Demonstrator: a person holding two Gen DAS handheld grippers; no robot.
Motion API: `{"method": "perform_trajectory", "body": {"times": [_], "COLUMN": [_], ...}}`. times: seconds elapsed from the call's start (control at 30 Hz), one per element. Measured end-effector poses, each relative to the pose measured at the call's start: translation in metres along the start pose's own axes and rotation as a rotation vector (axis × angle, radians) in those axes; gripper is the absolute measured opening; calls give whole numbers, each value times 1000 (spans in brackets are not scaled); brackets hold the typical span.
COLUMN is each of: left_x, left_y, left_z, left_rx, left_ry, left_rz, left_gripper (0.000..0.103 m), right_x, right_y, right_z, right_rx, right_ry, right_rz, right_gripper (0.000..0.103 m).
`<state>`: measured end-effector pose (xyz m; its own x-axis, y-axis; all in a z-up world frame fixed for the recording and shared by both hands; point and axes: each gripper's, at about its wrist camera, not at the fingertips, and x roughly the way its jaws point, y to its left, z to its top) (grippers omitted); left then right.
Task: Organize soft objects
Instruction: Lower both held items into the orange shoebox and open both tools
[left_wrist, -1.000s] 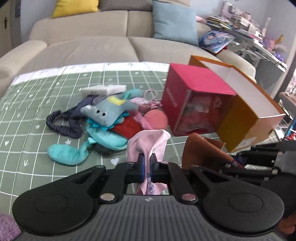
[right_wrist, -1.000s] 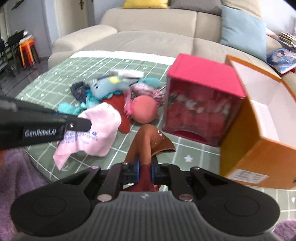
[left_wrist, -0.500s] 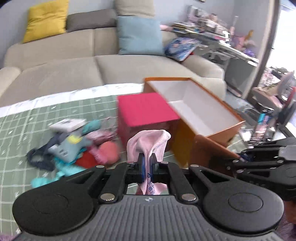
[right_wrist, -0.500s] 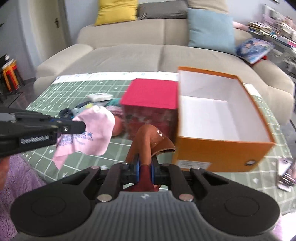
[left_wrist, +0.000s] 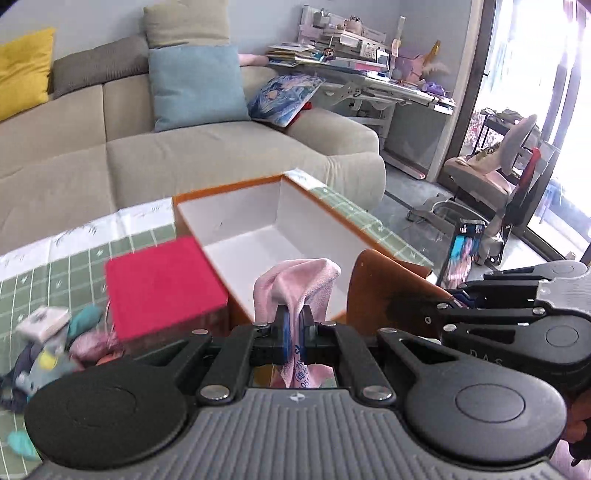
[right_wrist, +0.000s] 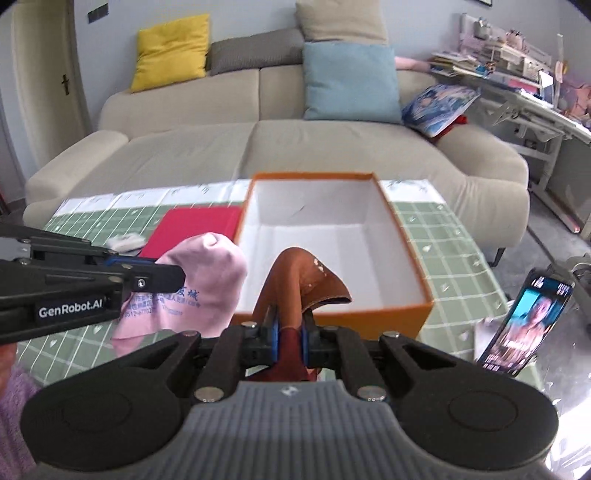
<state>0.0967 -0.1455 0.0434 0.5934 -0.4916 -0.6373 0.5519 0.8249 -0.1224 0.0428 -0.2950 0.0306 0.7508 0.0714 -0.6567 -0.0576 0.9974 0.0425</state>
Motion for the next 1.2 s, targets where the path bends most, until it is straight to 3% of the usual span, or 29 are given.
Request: {"method": "perform_trajectory", "body": {"times": [0.3,0.5,0.73,0.97,1.07,1.17,1.2], "left_x": [39,87,141,167,170,172,170], "left_y": [12,28,34,40,43,44,44], "left_z": [50,69,72,64,61,61,61], "left_rx": [-32,-64,-28,3,-3,-7,-7], "left_ry": [6,96,212,275,289,299,293], "left_rz": [29,54,79,110,112,121,130], "left_gripper": [5,5,5,5,6,18,27], "right_x": [38,91,161,199,200,199,199], "right_y": [-29,-43,-46,-47,-43,-39,-38], "right_z": [43,69,74,65,62,59,59], "right_rx": [-41,-45,-54,-62,-77,-84,-87], "right_ry": [-28,19,146,243,253,261,261], "right_rz": [1,25,10,-10,-13,-19,-17], "right_gripper": [9,9,9,11,21,32,34]}}
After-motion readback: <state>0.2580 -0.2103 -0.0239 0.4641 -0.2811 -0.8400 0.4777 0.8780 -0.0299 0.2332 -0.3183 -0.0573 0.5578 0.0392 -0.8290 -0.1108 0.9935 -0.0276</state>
